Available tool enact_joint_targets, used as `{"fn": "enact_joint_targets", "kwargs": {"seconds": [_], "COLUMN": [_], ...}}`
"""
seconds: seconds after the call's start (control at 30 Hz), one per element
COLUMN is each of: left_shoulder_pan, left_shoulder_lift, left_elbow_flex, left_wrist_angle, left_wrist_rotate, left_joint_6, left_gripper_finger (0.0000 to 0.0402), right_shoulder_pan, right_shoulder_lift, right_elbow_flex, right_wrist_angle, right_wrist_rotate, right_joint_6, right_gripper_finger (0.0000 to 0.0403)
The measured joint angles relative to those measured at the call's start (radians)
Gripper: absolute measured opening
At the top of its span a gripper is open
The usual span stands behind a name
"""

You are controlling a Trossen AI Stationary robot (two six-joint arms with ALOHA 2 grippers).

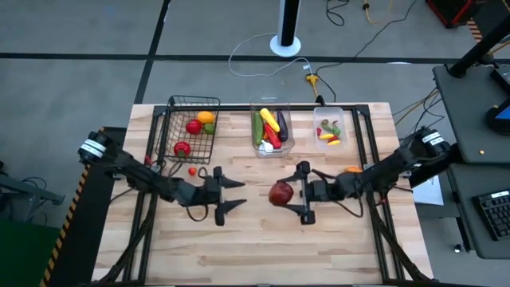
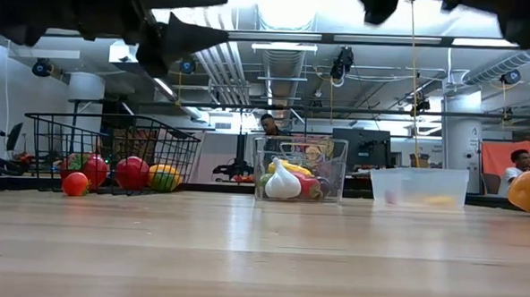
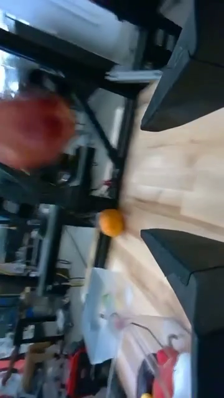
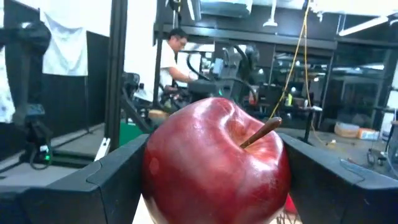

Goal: Sort produce into baskets
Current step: Put the red apple into the black wire basket

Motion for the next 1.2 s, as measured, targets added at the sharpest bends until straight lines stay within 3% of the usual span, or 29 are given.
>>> {"fn": "enact_joint_targets", "kwargs": {"seconds": [0.33, 0.47, 0.67, 0.8, 0.97, 1.2], "left_shoulder_pan": [-0.008, -0.010, -0.011, -0.019, -0.027, -0.049], "left_shoulder_lift": [0.090, 0.150, 0.204, 0.207, 0.191, 0.178], "left_elbow_flex": [0.051, 0.105, 0.190, 0.199, 0.167, 0.137], "left_wrist_angle": [0.059, 0.072, 0.074, 0.055, 0.064, 0.056], "left_wrist_rotate": [-0.024, -0.120, -0.121, -0.093, -0.076, -0.119], "left_joint_6": [0.003, 0.087, 0.142, 0.190, 0.141, 0.143], "left_gripper_finger": [0.0272, 0.0272, 0.0275, 0.0288, 0.0306, 0.0313], "right_shoulder_pan": [-0.076, -0.084, -0.100, -0.101, -0.104, -0.103], "right_shoulder_lift": [0.167, 0.228, 0.288, 0.296, 0.278, 0.246], "right_elbow_flex": [0.021, 0.051, 0.084, 0.093, 0.092, 0.092], "right_wrist_angle": [0.126, 0.244, 0.274, 0.265, 0.258, 0.181], "right_wrist_rotate": [-0.148, -0.158, -0.158, -0.167, -0.159, -0.175], "right_joint_6": [-0.018, -0.019, -0.001, -0.022, -0.026, -0.034], "right_gripper_finger": [0.0317, 0.0317, 0.0317, 0.0317, 0.0318, 0.0318]}}
